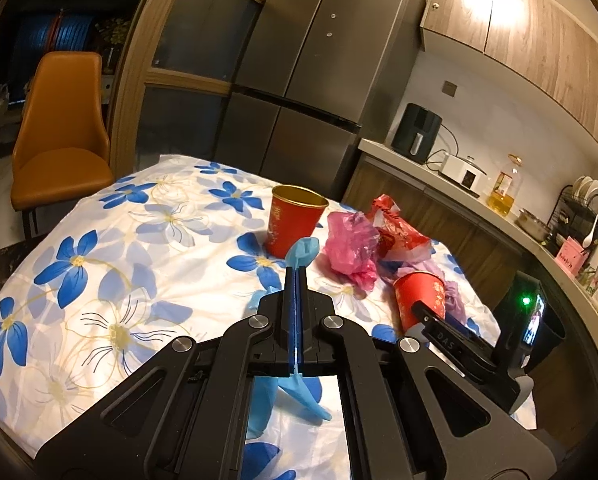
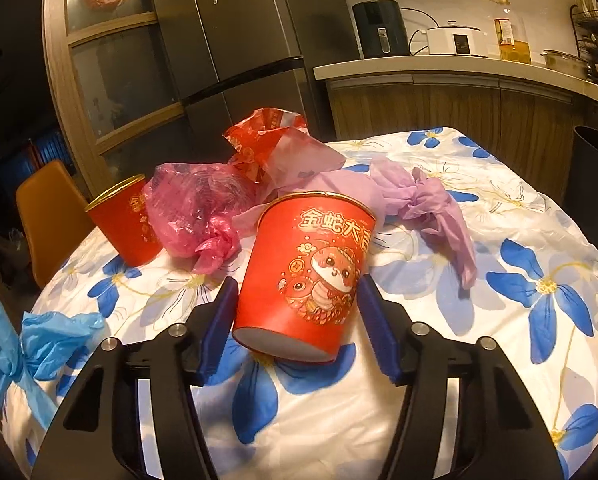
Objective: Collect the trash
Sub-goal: 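Grasp the red printed paper cup with the right tool and lift it, then carry the blue glove and red cup over the black bin with both tools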
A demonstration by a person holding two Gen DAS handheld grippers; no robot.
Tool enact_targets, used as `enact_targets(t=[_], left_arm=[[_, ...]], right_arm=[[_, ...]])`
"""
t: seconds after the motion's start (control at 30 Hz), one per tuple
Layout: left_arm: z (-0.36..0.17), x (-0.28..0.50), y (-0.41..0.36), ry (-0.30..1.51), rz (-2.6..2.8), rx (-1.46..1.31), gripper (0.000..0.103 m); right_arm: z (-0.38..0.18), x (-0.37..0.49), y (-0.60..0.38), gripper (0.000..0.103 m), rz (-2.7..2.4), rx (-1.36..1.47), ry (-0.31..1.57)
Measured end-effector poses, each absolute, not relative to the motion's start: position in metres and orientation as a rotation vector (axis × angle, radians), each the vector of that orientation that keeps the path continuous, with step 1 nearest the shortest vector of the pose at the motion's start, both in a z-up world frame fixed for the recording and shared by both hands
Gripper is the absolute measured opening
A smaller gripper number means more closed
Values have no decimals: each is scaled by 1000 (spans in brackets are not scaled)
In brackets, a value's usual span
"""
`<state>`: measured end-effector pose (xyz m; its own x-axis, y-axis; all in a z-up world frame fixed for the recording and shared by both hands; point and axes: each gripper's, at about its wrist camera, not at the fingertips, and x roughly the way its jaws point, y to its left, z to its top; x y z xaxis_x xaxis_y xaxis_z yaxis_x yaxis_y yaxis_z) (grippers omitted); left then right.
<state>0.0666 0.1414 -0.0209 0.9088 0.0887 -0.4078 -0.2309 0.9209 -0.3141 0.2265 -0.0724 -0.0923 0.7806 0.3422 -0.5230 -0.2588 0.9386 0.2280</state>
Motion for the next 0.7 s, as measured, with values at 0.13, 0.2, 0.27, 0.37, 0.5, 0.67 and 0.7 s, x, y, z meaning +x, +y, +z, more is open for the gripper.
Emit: enact_targets(t=[0.13, 0.2, 0.27, 0.37, 0.5, 0.67, 0.7], left_arm=[[-19, 66, 137, 392, 160, -361, 0], [-17, 67, 134, 387, 155, -358, 0], [-14, 67, 130, 383, 149, -353, 0], [-9, 67, 124, 373, 139, -343, 0], [2, 70, 112, 356, 117, -328, 0], [21, 76, 89, 317, 66, -294, 0], [25, 79, 84, 309, 53, -289, 0]], right_arm=[[-89, 210, -82, 58, 356, 139, 577], [-86, 198, -88, 58, 370, 136, 563], [-83, 188, -93, 57, 378, 134, 550], [-76, 175, -104, 57, 384, 139, 530], [-62, 161, -125, 57, 380, 171, 492], [-45, 149, -151, 57, 354, 197, 434], [-41, 147, -157, 57, 347, 205, 421]])
